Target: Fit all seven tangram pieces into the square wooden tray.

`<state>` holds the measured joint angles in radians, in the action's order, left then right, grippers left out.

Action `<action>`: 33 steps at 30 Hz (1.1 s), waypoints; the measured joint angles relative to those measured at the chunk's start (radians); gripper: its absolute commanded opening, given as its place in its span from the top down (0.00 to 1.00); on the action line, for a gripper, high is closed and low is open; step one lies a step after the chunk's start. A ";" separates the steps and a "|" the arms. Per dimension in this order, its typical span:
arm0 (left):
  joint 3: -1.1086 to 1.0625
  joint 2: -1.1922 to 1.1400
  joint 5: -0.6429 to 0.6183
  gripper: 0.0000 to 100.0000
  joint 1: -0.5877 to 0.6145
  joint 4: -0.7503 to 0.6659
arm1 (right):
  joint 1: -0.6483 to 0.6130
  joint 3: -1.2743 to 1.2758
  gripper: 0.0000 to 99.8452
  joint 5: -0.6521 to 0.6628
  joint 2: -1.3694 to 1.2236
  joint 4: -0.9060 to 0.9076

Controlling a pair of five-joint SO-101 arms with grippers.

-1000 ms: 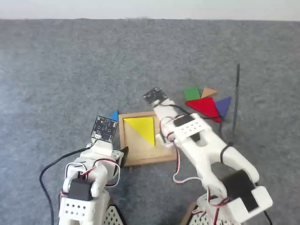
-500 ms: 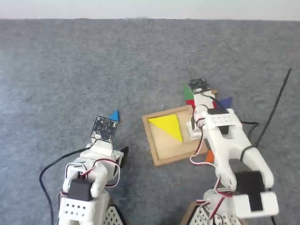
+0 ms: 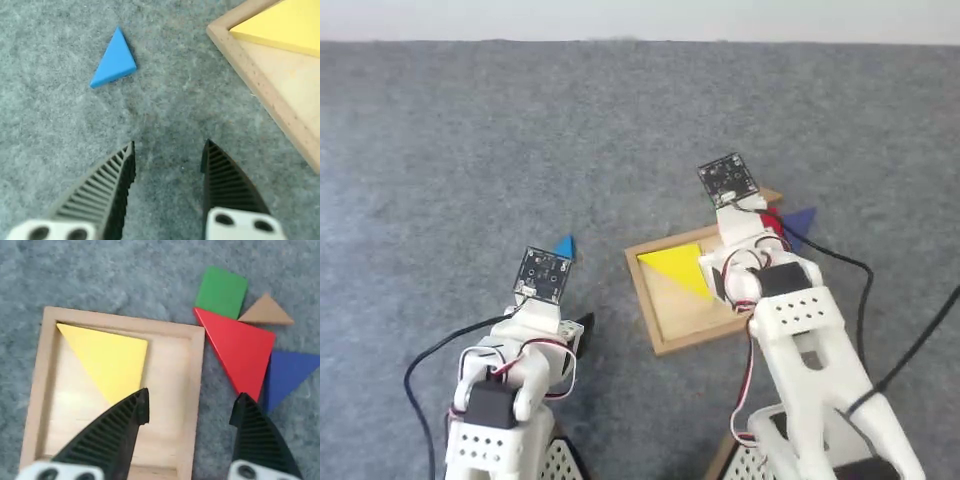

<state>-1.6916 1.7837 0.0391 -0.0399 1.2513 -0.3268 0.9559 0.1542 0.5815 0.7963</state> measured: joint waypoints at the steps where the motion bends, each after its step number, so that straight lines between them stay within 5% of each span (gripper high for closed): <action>1: 0.000 0.000 0.000 0.79 0.000 0.000 | -0.008 -0.002 0.73 0.000 -0.023 -0.008; 14: 0.000 0.000 0.000 0.79 0.000 0.000 | -0.005 -0.183 0.73 0.000 -0.528 -0.060; 33: 0.000 0.000 0.000 0.79 0.000 0.000 | -0.247 -0.020 0.73 0.052 -0.255 0.008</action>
<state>-1.6916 1.7837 0.0391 -0.0399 1.2513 -0.5738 0.9360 0.2064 0.3268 0.8040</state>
